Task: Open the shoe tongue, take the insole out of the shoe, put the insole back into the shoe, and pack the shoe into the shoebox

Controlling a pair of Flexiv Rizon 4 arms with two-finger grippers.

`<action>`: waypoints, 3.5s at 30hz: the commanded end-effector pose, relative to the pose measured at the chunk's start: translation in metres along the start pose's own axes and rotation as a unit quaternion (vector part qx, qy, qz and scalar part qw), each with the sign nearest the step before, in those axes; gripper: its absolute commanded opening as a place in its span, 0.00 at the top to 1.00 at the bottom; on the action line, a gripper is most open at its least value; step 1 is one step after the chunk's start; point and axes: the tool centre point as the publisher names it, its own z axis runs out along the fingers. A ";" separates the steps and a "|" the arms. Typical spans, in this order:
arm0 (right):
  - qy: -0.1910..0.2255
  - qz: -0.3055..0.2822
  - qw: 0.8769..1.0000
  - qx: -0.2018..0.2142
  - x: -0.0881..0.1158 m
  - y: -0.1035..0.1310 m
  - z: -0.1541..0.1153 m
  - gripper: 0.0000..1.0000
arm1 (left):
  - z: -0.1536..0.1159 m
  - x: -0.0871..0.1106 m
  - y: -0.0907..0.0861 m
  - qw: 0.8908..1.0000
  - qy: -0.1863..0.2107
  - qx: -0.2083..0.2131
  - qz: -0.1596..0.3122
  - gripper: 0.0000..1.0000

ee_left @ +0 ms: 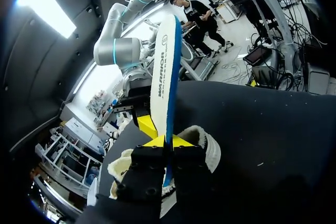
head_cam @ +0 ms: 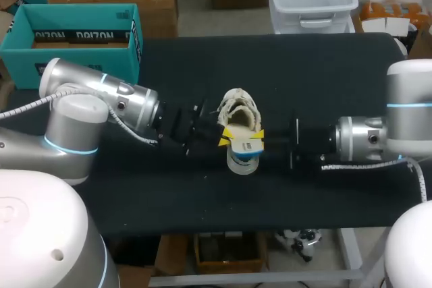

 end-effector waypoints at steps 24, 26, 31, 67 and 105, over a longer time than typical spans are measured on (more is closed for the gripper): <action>-0.009 -0.006 1.000 0.002 0.010 0.026 0.022 1.00 | 0.004 -0.004 0.036 0.999 0.007 -0.033 -0.026 1.00; -0.009 -0.007 1.000 0.001 0.010 0.025 0.022 1.00 | 0.004 -0.004 0.036 0.999 0.007 -0.033 -0.027 1.00; -0.008 -0.013 1.000 -0.009 0.008 0.011 0.014 0.77 | 0.003 -0.002 0.034 0.999 0.008 -0.031 -0.026 1.00; -0.009 -0.013 0.999 -0.042 0.003 0.006 0.008 1.00 | 0.013 -0.002 0.002 1.000 0.017 -0.017 0.017 1.00; -0.008 -0.011 0.996 -0.085 -0.007 -0.006 -0.003 1.00 | 0.013 0.004 0.021 0.999 0.018 -0.033 -0.011 1.00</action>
